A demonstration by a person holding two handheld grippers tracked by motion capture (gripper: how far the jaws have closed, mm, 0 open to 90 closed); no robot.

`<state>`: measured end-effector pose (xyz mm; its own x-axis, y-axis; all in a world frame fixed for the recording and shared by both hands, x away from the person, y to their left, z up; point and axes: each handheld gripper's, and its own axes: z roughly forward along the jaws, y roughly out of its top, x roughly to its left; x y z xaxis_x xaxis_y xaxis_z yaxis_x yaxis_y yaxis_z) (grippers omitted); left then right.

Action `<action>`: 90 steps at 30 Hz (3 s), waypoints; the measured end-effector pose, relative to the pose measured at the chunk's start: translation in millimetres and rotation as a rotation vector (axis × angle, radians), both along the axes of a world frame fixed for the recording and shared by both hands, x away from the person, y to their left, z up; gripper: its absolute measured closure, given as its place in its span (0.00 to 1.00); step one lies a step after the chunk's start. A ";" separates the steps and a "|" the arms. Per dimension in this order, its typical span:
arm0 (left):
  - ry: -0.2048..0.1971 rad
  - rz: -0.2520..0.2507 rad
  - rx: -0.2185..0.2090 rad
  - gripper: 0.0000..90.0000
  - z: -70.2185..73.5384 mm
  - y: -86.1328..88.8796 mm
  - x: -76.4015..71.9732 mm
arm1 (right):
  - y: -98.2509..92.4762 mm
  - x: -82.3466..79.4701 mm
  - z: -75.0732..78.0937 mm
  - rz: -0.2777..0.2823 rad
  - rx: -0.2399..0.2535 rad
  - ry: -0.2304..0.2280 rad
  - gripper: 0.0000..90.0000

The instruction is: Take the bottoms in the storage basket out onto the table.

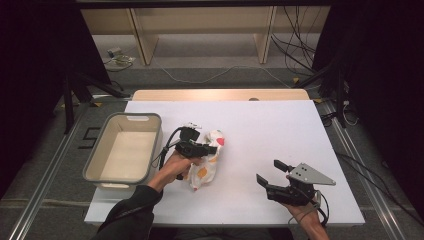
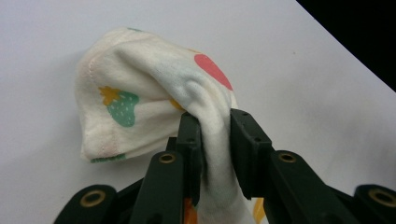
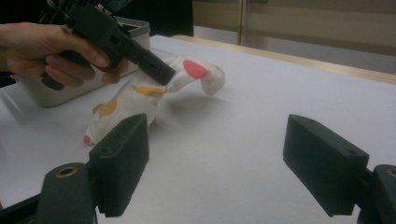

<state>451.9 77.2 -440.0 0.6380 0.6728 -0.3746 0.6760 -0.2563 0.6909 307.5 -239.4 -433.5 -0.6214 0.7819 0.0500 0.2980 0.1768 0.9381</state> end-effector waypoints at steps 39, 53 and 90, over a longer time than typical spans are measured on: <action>0.040 -0.012 0.061 0.34 -2.2 -2.3 -0.2 | -0.7 -0.4 0.4 0.000 0.001 -0.004 0.26; 0.022 0.011 0.052 0.27 9.3 13.1 -5.3 | -0.5 -0.6 0.5 0.000 0.002 -0.004 0.26; -0.135 0.029 -0.064 0.21 28.6 25.6 -24.4 | 0.3 -0.5 -0.4 0.009 0.015 0.006 0.26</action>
<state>427.5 102.8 -411.4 0.6662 0.6690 -0.3296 0.5826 -0.1908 0.7901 307.1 -239.1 -434.0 -0.6281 0.7754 0.0655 0.3021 0.1654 0.9388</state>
